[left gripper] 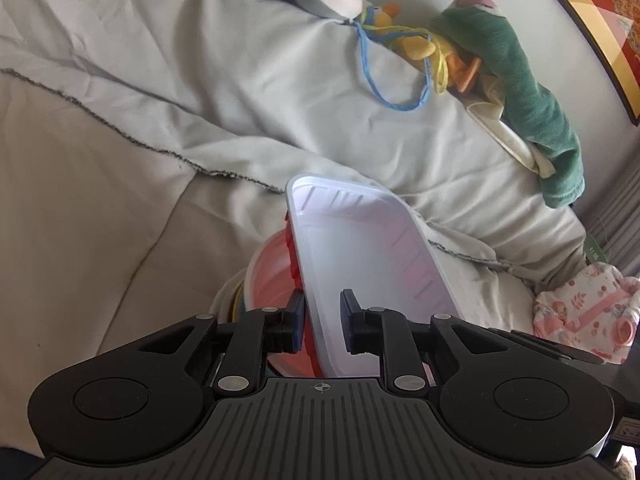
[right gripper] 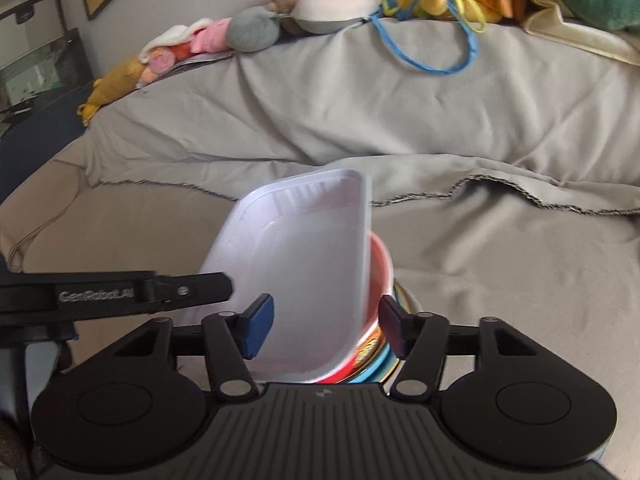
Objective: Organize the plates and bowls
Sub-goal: 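Lower the tray onto the top bowl of the stack with both grippers, then open both grippers and pull back from the stack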
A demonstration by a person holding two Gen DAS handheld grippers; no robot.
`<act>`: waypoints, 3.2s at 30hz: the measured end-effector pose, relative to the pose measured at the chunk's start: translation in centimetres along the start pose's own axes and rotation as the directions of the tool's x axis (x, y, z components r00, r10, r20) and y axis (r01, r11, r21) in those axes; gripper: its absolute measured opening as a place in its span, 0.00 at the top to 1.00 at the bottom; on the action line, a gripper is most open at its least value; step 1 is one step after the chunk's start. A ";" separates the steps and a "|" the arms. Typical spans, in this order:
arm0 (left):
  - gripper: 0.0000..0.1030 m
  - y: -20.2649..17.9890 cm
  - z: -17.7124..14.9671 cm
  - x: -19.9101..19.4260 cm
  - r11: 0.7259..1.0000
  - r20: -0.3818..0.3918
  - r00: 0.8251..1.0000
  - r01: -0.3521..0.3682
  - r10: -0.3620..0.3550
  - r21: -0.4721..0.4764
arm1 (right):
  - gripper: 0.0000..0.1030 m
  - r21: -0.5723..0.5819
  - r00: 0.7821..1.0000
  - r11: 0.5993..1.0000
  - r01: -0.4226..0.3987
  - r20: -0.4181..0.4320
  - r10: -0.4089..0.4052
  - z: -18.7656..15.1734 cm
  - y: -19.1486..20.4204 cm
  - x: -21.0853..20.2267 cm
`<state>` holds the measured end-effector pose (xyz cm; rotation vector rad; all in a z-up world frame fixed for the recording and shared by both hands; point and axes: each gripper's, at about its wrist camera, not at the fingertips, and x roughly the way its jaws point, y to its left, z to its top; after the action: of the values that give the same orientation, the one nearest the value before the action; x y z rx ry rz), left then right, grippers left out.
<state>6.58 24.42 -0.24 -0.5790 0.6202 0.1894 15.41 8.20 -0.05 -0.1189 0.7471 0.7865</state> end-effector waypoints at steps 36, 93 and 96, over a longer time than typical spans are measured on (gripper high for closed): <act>0.80 1.5 2.0 0.0 0.994 0.012 0.998 0.060 -0.059 -0.090 | 0.48 0.073 1.000 0.997 -0.012 -0.020 0.013 0.9 -1.4 -0.1; 0.84 -11.0 -15.3 -9.8 0.935 0.016 0.981 -0.189 0.193 0.298 | 0.22 0.077 0.995 0.993 0.090 -0.041 -0.087 -12.0 -2.7 -13.6; 0.84 -11.1 -15.4 -9.7 0.933 0.013 0.981 -0.190 0.196 0.306 | 0.22 0.076 0.995 0.993 0.089 -0.062 -0.084 -12.2 -2.7 -13.2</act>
<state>-5.05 6.59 0.43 -0.2186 0.7085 0.2673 4.22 -6.07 -1.02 -0.1027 0.8219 0.6725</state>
